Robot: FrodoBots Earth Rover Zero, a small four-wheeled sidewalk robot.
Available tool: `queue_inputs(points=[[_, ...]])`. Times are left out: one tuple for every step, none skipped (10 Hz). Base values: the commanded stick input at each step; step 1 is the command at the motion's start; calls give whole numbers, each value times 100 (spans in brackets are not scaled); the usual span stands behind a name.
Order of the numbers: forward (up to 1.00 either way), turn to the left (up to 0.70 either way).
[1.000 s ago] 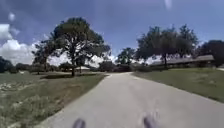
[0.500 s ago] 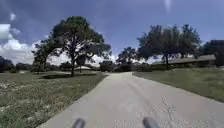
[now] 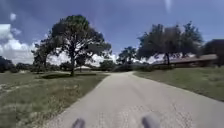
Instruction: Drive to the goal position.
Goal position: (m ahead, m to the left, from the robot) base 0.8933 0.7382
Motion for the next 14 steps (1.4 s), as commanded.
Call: queue_inputs(points=[[70, -4], [70, -18], [70, -32], [70, -32], [70, -15], [70, 0], [70, 0], [70, 0], [70, 0], [70, 0], [70, 0], [70, 0], [70, 0], [70, 0]])
